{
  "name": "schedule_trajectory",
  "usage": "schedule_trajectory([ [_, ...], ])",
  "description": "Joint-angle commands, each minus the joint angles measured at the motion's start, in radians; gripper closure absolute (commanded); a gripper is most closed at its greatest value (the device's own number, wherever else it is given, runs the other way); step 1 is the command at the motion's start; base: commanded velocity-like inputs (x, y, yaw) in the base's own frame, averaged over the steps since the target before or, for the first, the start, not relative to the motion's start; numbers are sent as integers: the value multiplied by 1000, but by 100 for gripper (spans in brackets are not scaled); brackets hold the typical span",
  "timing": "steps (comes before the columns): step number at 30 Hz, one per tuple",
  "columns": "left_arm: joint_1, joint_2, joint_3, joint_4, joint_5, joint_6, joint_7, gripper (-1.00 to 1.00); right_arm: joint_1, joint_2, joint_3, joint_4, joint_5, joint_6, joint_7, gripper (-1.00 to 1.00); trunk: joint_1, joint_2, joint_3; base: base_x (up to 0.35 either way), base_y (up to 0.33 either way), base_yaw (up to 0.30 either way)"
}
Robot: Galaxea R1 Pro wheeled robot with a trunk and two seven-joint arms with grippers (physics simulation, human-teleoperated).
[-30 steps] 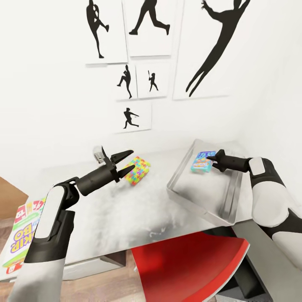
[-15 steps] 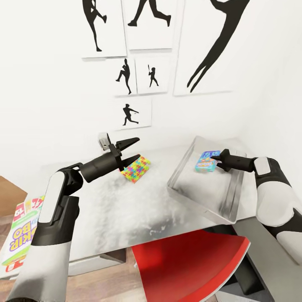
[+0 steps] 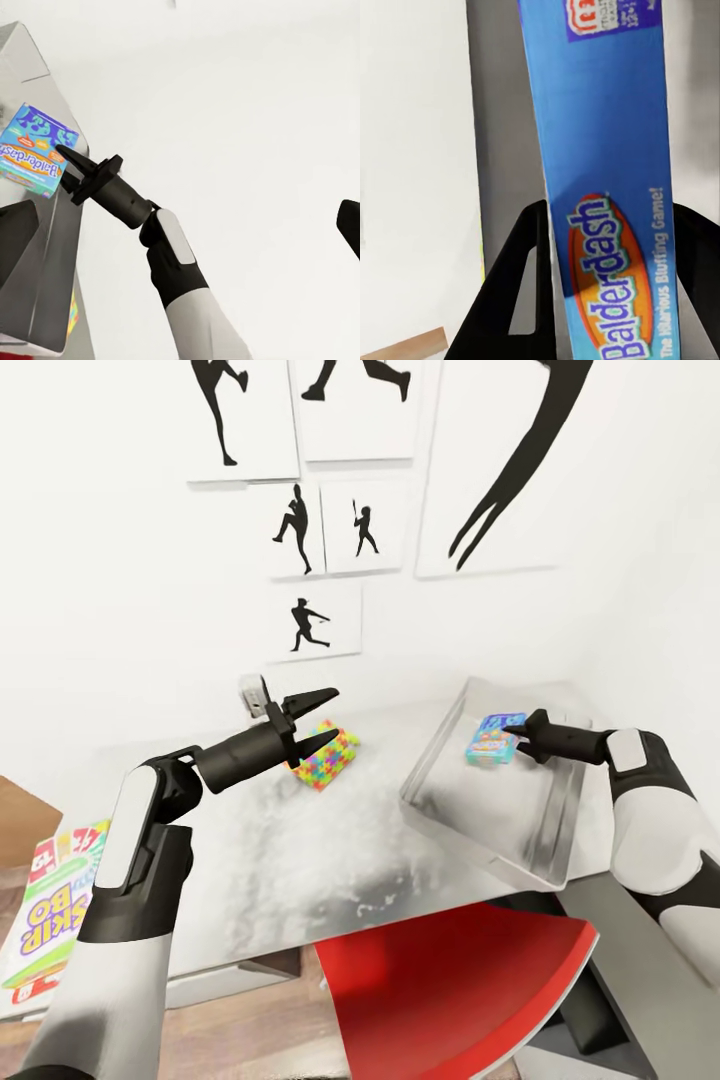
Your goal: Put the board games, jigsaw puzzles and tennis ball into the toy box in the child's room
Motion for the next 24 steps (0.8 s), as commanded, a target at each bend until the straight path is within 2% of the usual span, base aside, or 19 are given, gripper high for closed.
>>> schedule_trajectory([
  [1, -1, -1, 1, 0, 11, 2, 10, -100, -1, 0, -5, 0, 2, 5, 0, 100, 0, -2, -3, 0, 0, 0],
  [24, -27, -14, -4, 3, 11, 2, 14, -100, -70, 1, -5, 4, 4, 5, -2, 100, 0, -2, -41, 0, 0, 0],
])
